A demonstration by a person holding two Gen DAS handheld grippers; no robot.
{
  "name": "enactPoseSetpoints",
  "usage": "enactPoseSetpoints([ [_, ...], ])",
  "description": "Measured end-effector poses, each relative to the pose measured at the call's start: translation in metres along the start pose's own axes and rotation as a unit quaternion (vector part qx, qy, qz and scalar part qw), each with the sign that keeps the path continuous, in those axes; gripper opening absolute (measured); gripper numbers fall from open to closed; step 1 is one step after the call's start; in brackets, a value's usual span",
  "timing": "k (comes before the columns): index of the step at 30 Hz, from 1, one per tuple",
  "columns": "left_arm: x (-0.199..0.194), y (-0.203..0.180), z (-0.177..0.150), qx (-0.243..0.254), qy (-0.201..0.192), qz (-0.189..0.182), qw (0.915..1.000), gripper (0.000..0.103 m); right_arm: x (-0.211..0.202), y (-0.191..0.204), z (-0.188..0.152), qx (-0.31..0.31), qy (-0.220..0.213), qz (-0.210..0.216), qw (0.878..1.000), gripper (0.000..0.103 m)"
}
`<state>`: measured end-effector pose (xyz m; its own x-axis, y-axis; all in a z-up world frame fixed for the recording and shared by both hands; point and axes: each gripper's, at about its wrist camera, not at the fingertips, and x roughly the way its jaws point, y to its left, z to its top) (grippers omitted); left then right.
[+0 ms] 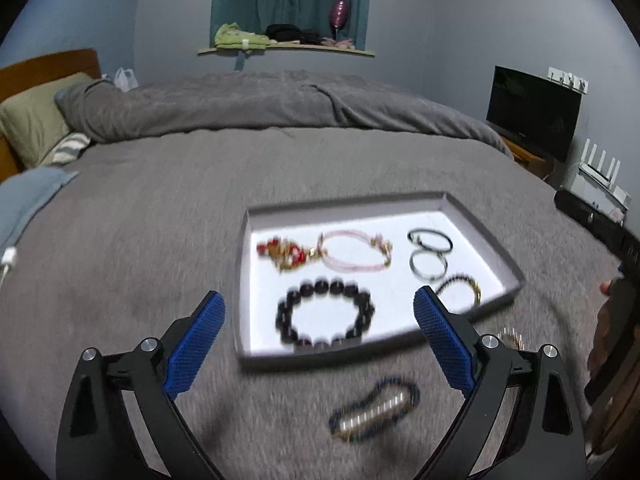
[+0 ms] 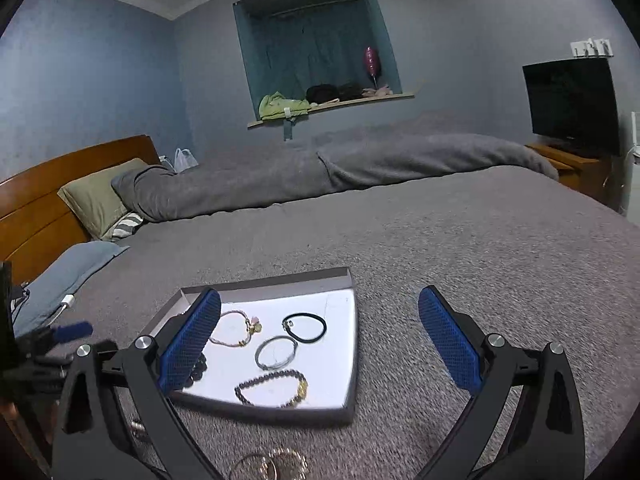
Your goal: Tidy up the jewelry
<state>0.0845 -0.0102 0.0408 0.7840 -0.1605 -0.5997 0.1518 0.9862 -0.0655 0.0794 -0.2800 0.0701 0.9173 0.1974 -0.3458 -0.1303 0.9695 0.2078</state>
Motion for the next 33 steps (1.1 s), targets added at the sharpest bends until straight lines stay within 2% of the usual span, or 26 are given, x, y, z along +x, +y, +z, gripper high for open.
enactPoseSetpoints([
  [3,0.000,0.001,-0.014,0.000,0.006,0.003,1.0000,0.095,-0.004,0.000,-0.011,-0.013,0.007,-0.015,1.000,0.098],
  [10,-0.002,0.001,-0.026,0.020,0.012,-0.005,0.9997,0.095,-0.003,-0.010,-0.047,-0.029,0.077,-0.014,0.997,0.098],
  [16,-0.006,0.004,-0.043,0.026,0.016,-0.001,0.9995,0.095,-0.005,-0.008,-0.063,-0.008,0.112,0.026,0.993,0.098],
  [18,-0.005,0.003,-0.052,0.035,0.022,-0.006,0.9991,0.095,-0.002,-0.001,-0.070,-0.029,0.130,0.033,0.991,0.098],
  [21,-0.001,0.001,-0.064,0.057,0.031,0.013,0.9978,0.095,0.000,0.017,-0.081,-0.082,0.144,0.031,0.986,0.098],
  [27,0.004,-0.003,-0.071,0.071,0.044,-0.017,0.9964,0.095,-0.001,0.046,-0.092,-0.150,0.150,0.067,0.975,0.098],
  [33,0.000,0.000,-0.071,0.058,0.045,-0.036,0.9967,0.093,0.001,0.061,-0.102,-0.183,0.164,0.077,0.966,0.098],
])
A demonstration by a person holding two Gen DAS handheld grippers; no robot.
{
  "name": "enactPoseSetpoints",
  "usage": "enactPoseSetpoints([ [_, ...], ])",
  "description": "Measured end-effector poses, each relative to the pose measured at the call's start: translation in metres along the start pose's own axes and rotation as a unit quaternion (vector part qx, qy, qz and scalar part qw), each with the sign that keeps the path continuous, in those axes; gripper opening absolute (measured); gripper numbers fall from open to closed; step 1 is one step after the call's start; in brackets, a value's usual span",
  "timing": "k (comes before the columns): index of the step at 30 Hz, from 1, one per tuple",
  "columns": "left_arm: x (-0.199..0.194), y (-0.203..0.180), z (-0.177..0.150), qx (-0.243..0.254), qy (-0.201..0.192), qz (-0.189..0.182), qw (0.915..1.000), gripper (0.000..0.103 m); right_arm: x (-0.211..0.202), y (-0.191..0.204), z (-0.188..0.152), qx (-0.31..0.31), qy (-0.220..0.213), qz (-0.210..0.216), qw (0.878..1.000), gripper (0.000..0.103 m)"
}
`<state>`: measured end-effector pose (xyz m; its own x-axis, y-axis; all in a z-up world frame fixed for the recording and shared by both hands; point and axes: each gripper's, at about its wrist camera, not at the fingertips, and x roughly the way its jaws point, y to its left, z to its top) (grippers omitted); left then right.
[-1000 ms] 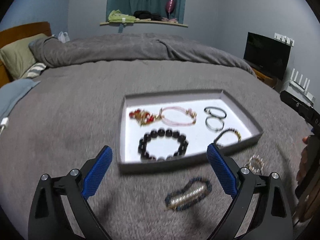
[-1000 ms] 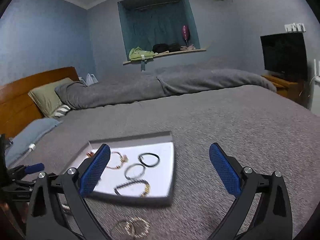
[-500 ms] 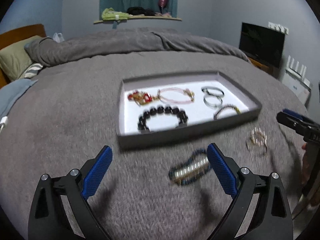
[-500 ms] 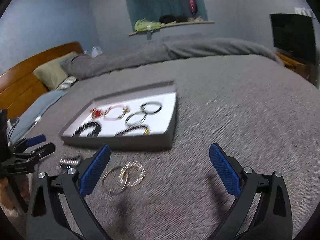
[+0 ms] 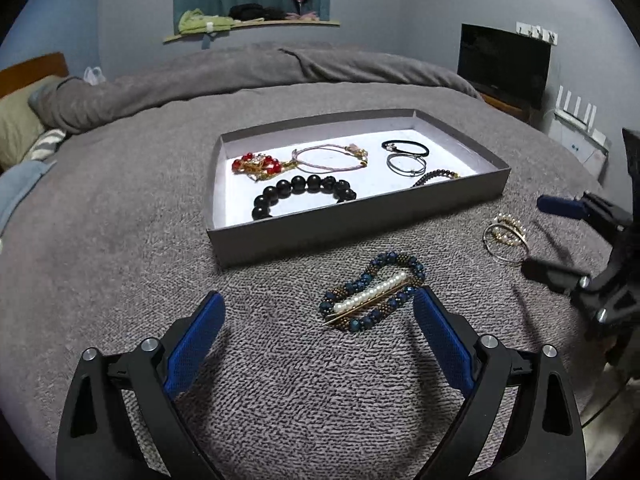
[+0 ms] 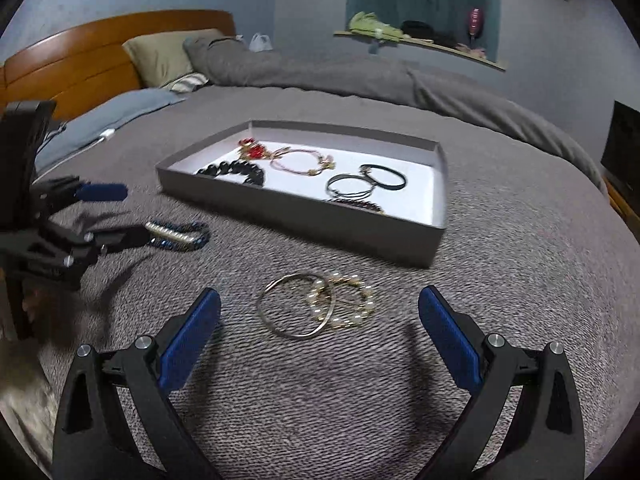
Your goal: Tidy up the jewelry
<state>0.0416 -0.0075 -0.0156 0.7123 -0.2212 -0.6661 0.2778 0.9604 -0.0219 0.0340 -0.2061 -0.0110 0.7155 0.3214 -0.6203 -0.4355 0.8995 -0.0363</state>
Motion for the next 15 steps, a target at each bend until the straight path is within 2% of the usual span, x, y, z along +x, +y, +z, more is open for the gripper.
enactPoseSetpoints([
  [5,-0.001,0.000,0.001,-0.007,0.000,-0.005,1.0000,0.089,0.003,0.004,0.000,-0.001,0.003,0.017,1.000,0.098],
  [6,0.000,0.000,0.001,-0.008,0.001,-0.008,0.9999,0.083,0.003,0.006,0.000,-0.003,0.002,0.018,1.000,0.098],
  [8,0.001,-0.001,0.001,-0.009,0.005,-0.016,0.9998,0.080,0.003,0.010,0.000,-0.012,0.001,0.016,1.000,0.098],
  [10,0.003,-0.002,0.001,-0.008,0.010,-0.019,0.9997,0.067,0.004,0.012,0.000,-0.017,0.004,0.013,1.000,0.098],
  [12,0.005,-0.002,0.000,-0.007,0.017,-0.029,0.9994,0.059,0.004,0.013,0.000,-0.018,0.004,0.015,1.000,0.097],
  [15,0.005,-0.004,-0.001,-0.003,0.022,-0.031,0.9993,0.059,0.004,0.014,0.000,-0.018,0.004,0.017,1.000,0.097],
])
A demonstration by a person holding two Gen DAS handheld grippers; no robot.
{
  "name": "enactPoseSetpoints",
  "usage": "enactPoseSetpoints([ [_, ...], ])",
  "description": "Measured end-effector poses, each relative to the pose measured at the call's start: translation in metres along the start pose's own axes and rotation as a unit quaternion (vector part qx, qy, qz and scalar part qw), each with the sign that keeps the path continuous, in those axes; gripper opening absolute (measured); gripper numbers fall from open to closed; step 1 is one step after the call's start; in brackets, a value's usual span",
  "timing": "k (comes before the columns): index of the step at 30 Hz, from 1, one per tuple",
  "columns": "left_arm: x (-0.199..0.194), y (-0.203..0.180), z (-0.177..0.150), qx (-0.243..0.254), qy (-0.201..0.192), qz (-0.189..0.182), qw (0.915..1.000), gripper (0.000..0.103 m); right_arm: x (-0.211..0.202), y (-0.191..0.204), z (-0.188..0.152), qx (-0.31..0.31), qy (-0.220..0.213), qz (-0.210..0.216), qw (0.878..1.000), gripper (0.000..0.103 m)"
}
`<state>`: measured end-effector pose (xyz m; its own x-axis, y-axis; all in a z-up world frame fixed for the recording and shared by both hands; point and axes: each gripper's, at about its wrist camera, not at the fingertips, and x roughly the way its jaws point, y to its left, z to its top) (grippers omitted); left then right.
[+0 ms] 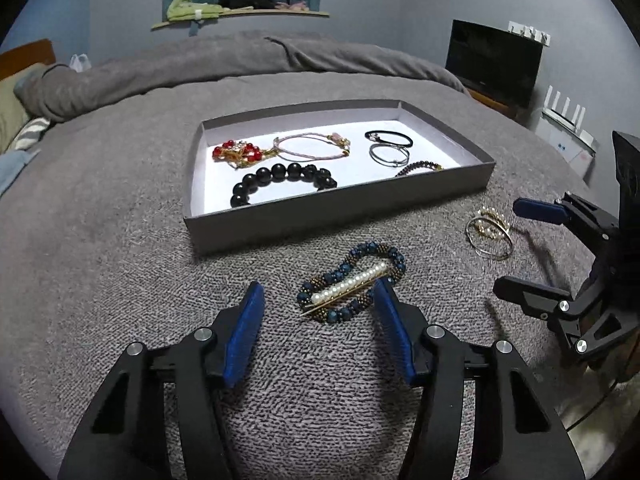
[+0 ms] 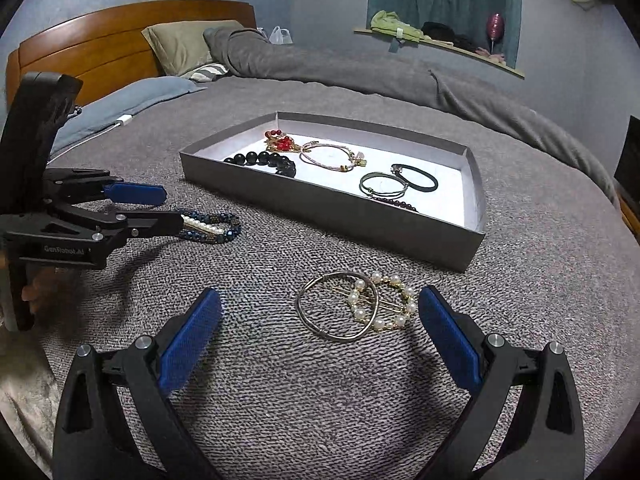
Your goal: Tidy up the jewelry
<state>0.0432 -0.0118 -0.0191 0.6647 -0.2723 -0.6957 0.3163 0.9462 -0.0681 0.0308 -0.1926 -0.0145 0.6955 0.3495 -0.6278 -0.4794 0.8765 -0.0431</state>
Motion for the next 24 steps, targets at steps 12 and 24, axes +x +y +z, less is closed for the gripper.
enactPoseSetpoints([
  [12,0.003,-0.001,0.000,-0.003,0.016,-0.009,0.9998,0.025,0.001,-0.003,0.001,0.007,0.002,0.004,1.000,0.097],
  [24,-0.006,-0.001,0.004,-0.001,-0.006,-0.006,1.0000,0.003,-0.001,-0.001,0.000,0.004,0.005,0.003,1.000,0.097],
])
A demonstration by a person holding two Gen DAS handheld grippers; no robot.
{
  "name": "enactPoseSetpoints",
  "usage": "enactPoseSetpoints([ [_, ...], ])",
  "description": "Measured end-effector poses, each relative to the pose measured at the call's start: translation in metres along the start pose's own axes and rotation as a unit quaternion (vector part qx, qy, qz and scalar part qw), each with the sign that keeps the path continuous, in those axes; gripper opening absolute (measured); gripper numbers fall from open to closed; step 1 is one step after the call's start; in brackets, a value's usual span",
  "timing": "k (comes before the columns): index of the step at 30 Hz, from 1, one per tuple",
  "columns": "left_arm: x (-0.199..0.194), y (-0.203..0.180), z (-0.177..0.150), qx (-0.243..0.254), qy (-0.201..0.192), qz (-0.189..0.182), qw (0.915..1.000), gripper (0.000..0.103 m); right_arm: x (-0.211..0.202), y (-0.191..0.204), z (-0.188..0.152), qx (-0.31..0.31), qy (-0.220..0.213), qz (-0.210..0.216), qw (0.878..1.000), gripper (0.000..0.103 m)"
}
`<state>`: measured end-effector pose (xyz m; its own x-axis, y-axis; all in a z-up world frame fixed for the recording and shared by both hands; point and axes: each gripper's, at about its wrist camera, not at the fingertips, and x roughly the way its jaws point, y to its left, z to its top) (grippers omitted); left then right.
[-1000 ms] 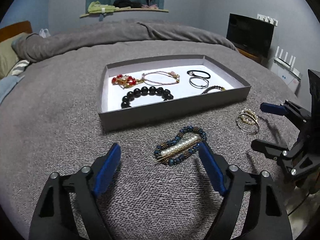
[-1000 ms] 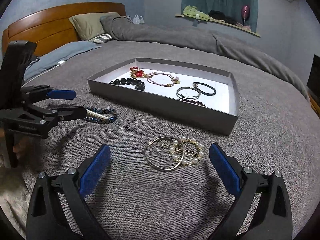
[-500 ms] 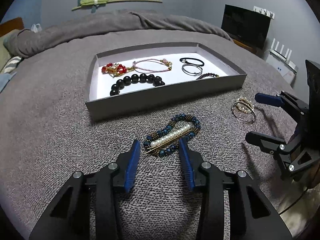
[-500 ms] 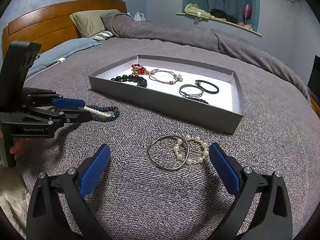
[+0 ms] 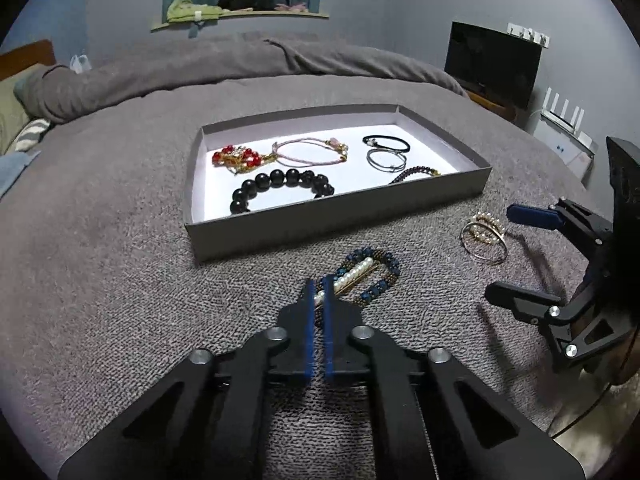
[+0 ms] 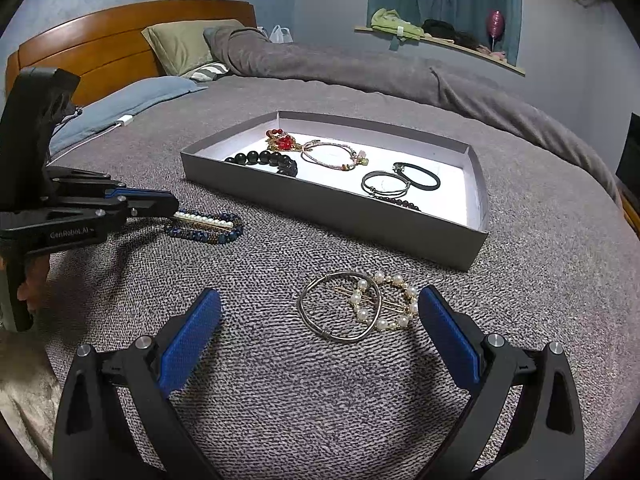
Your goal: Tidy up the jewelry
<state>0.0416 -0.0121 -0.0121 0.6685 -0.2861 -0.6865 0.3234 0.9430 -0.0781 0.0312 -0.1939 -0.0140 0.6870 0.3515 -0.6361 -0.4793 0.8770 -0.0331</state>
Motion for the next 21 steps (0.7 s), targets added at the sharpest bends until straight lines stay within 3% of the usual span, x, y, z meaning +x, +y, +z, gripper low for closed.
enactPoseSetpoints([
  [3,-0.001,-0.001,0.001,0.003,-0.002,-0.005,1.0000,0.002,0.002,0.001,0.001,0.000,0.003,-0.004,1.000,0.091],
  [10,0.002,-0.011,0.001,0.027,-0.003,0.004,0.9996,0.002,0.011,-0.002,0.002,0.012,0.021,-0.008,1.000,0.064],
  [15,0.006,-0.008,0.001,0.025,0.001,0.010,0.9996,0.002,0.015,-0.002,0.002,0.013,0.029,-0.015,0.999,0.062],
  [18,0.006,-0.008,0.001,0.026,0.003,0.009,0.9996,0.002,0.015,-0.005,0.002,0.022,0.029,-0.024,0.999,0.047],
  [20,0.007,-0.008,0.001,0.028,0.005,0.007,0.9996,0.010,0.014,-0.008,0.002,0.029,0.027,-0.018,0.999,0.047],
  [21,0.008,-0.009,0.001,0.029,0.004,0.003,0.9996,0.019,0.013,-0.009,0.002,0.032,0.024,-0.017,0.999,0.047],
])
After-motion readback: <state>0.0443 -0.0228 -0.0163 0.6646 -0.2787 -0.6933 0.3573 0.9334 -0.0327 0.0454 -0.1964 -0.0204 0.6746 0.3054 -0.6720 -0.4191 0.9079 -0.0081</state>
